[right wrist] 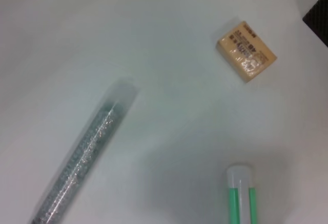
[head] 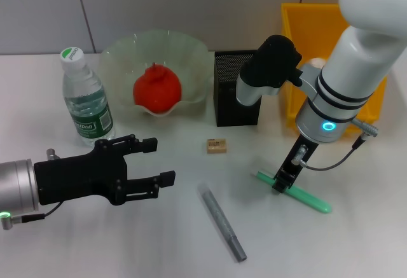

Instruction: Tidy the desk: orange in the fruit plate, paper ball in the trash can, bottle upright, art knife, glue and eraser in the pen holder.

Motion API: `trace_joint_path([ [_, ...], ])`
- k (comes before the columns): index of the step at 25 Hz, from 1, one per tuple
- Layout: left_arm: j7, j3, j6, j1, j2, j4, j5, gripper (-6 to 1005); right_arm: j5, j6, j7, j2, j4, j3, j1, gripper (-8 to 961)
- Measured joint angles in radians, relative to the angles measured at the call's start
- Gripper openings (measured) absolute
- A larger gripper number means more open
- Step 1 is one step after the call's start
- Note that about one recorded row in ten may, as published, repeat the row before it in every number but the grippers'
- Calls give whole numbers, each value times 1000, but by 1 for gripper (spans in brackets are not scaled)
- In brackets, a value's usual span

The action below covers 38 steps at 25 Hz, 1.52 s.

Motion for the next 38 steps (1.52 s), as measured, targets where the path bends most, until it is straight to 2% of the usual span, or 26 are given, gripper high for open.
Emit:
trace_joint_path([
  [5, 0, 2, 0, 0, 0, 0, -2, 797, 0, -3, 3, 0, 0, 0, 0, 201],
  [22, -1, -2, 0, 5, 0, -2, -2, 796, 1, -13, 6, 0, -3, -9, -3, 306],
  [24, -1, -4, 1, 5, 0, -2, -2, 796, 1, -13, 6, 1, -4, -21, -4, 297],
  [29, -1, -5, 1, 5, 0, -2, -2, 796, 2, -13, 6, 2, -8, -26, -5, 197],
  [31, -1, -5, 1, 4, 0, -2, -2, 796, 2, -13, 6, 2, -15, -22, -6, 191],
  [35, -1, -4, 4, 2, 1, -2, -2, 796, 19, -32, 6, 0, -122, -13, -53, 180],
  [38, -1, -4, 6, 1, 2, -2, -2, 796, 121, -78, -21, -7, -315, -11, -145, 180],
])
